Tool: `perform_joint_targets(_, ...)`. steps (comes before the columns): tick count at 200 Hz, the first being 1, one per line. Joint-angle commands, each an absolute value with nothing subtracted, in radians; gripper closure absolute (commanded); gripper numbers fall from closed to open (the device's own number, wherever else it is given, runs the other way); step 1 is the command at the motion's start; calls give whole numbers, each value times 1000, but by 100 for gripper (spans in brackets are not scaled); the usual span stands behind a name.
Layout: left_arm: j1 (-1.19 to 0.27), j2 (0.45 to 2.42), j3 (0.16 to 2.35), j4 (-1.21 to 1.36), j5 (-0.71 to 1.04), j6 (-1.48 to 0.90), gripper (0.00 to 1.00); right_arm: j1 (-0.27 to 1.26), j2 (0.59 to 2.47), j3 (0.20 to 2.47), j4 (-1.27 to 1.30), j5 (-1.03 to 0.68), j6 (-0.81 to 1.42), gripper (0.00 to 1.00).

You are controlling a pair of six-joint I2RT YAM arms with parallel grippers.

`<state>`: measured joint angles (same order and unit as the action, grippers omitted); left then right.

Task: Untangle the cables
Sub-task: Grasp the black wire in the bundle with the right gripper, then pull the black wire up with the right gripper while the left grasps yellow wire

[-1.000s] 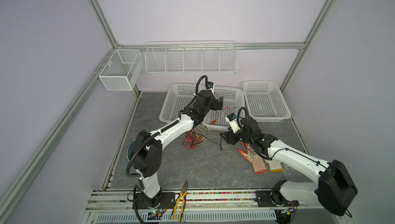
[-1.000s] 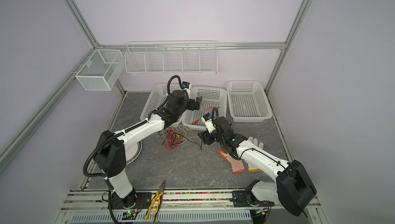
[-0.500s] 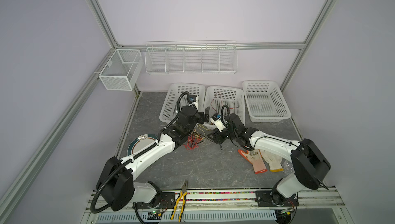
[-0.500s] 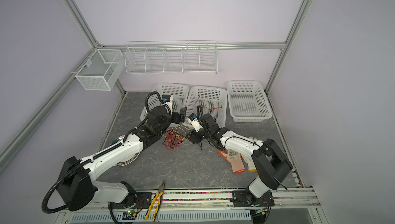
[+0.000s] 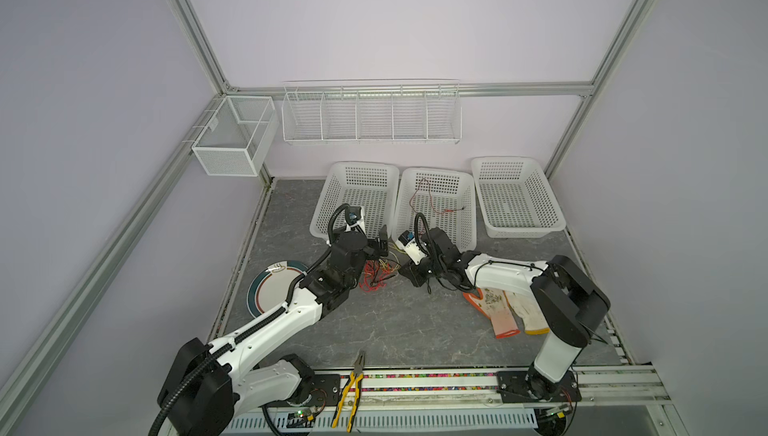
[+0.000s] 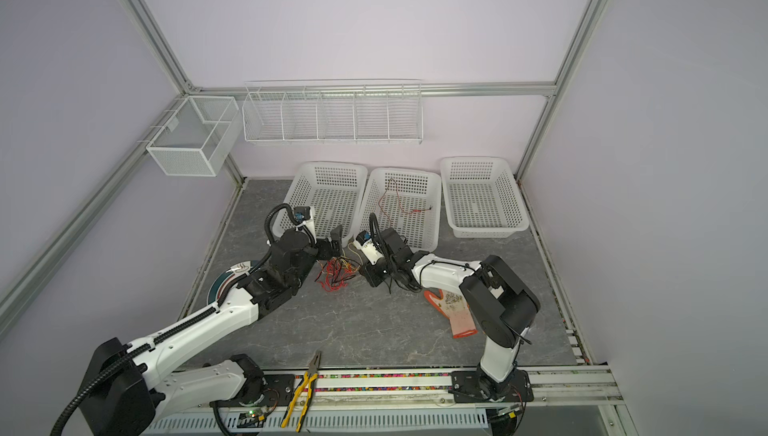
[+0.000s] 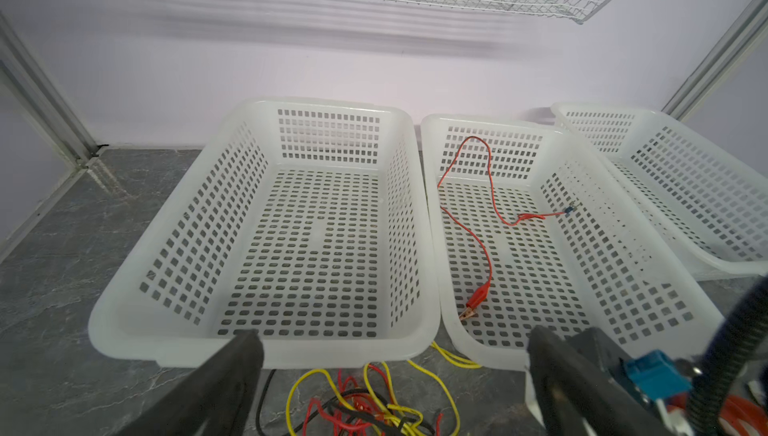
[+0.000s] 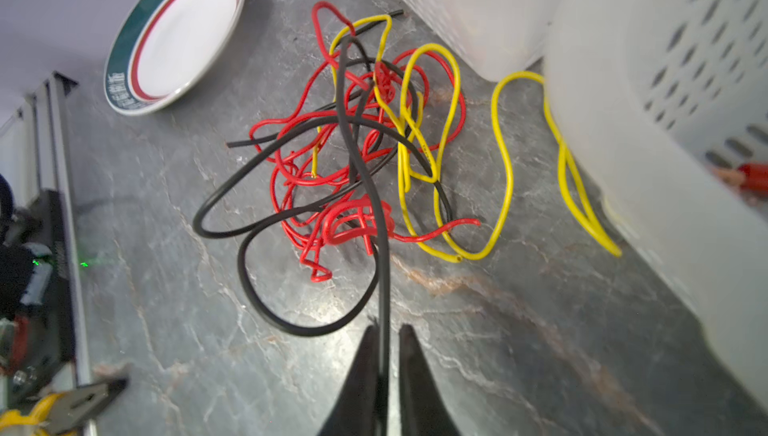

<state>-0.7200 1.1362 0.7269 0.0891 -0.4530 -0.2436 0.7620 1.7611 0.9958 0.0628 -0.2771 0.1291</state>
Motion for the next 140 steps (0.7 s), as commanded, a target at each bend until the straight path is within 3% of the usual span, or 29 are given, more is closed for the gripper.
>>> perform_joint_targets(1, -721, 1104, 707, 70, -511, -266, 1, 767, 1718, 1030, 78, -288, 107, 93)
perform_joint_targets(91, -717, 1086, 690, 95, -554, -199, 1, 773, 1328, 1108, -101, -320, -45, 93)
perform_joint_targets(140, -716, 1082, 631, 187, -412, -146, 0, 774, 1253, 1183, -124, -326, -68, 93)
